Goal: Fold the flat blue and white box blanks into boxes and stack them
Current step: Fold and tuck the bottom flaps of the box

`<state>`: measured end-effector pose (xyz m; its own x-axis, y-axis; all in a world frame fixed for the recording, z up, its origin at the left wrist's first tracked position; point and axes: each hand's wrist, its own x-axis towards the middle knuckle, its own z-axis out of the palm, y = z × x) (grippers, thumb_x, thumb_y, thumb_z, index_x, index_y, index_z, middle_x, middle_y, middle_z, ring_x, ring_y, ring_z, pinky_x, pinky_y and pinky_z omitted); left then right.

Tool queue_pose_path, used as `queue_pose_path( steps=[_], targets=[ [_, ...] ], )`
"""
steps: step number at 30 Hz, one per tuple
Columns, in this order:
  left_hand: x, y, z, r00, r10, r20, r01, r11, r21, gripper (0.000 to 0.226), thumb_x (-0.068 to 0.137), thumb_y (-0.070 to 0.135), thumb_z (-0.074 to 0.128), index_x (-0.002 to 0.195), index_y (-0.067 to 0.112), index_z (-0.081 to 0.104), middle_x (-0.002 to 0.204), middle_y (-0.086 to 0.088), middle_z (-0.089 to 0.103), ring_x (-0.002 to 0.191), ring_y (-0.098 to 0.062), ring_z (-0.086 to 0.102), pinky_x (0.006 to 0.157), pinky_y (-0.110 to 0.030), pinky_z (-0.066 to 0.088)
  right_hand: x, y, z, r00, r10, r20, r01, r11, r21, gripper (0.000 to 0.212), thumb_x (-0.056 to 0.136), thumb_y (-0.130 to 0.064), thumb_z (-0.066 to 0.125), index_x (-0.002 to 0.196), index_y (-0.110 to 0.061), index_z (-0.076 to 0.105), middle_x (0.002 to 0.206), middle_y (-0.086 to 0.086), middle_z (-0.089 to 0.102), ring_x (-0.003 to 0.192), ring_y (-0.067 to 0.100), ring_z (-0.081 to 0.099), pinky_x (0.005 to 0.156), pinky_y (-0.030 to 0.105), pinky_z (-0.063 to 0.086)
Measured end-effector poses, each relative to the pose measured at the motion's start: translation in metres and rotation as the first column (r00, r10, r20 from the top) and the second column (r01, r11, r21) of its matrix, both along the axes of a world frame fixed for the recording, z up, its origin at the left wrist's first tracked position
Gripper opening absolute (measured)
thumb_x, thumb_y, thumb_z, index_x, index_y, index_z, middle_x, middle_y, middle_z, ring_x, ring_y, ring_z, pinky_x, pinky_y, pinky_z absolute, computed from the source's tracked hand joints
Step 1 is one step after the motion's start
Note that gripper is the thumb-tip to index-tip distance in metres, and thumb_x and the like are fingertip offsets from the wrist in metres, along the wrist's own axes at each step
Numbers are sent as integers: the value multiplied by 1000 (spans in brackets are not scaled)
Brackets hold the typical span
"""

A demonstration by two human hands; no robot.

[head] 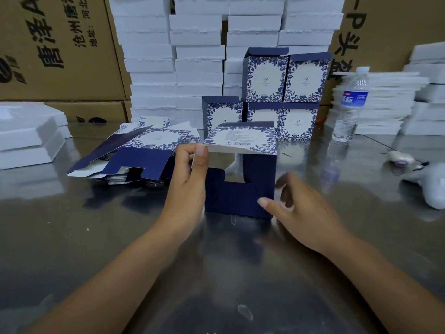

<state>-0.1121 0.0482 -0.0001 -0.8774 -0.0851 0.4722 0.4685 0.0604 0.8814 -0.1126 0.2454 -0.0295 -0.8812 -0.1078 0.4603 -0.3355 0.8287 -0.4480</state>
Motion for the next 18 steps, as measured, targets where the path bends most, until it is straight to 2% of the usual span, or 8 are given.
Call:
queue_pose_path(
  steps=[3, 6, 9, 11, 13, 14, 16, 18],
  targets=[
    [3, 3, -3, 995, -93, -23, 93, 996, -3, 44, 79, 63, 34, 97, 26, 49, 90, 9, 55, 79, -3, 51, 64, -8, 39, 1, -5, 5, 990, 39, -137, -81, 945, -318, 62, 76, -55, 59, 128, -42, 29, 120, -15, 42, 103, 0, 47, 83, 14, 38],
    [5, 7, -8, 988, -144, -49, 142, 989, -53, 36, 86, 67, 40, 101, 36, 51, 100, 3, 60, 92, -14, 57, 78, -17, 41, 4, -9, 12, 945, 65, -320, -163, 943, -292, 54, 83, -53, 58, 129, -45, 31, 133, -17, 34, 122, -11, 33, 99, 1, 23],
    [5, 7, -14, 966, -239, -102, 224, 964, -141, 53, 80, 76, 38, 115, 37, 46, 104, 20, 61, 98, 2, 58, 83, -13, 43, 6, -10, 15, 936, 42, -350, -164, 931, -328, 38, 82, -56, 53, 115, -39, 47, 137, -11, 38, 132, 2, 32, 107, 10, 22],
    [-1, 9, -17, 959, -271, -88, 246, 942, -228, 70, 73, 83, 35, 124, 36, 42, 118, 14, 58, 113, -5, 56, 95, -22, 44, 6, -10, 17, 945, 44, -325, -173, 909, -379, 27, 85, -51, 56, 109, -39, 50, 136, -8, 42, 133, 7, 35, 110, 23, 27],
    [-7, 9, -17, 960, -281, -23, 272, 945, -182, 62, 77, 78, 39, 125, 38, 42, 129, 5, 52, 124, -13, 49, 105, -34, 40, 6, -10, 19, 947, 45, -318, -183, 890, -418, 23, 86, -51, 55, 106, -41, 50, 135, -7, 46, 132, 9, 38, 109, 29, 30],
    [-9, 8, -17, 964, -266, -9, 260, 950, -171, 55, 82, 72, 37, 127, 40, 42, 134, 10, 48, 129, -9, 44, 108, -34, 38, 7, -10, 20, 946, 43, -321, -189, 878, -440, 24, 82, -54, 52, 104, -43, 51, 134, -6, 47, 130, 8, 40, 108, 28, 30],
    [-7, 6, -18, 965, -248, -89, 212, 930, -299, 50, 90, 68, 23, 135, 50, 35, 142, 26, 37, 136, 3, 31, 111, -28, 30, 8, -10, 22, 945, 37, -325, -206, 839, -504, 26, 81, -60, 50, 99, -42, 53, 130, -7, 50, 126, 5, 43, 106, 27, 33],
    [-4, 5, -21, 960, -236, -153, 168, 918, -360, 43, 94, 59, 28, 137, 54, 30, 142, 31, 34, 134, 8, 30, 111, -29, 28, 7, -10, 23, 946, 42, -322, -229, 790, -569, 34, 79, -70, 49, 96, -41, 55, 126, -9, 53, 122, 4, 47, 105, 30, 36]
  ],
)
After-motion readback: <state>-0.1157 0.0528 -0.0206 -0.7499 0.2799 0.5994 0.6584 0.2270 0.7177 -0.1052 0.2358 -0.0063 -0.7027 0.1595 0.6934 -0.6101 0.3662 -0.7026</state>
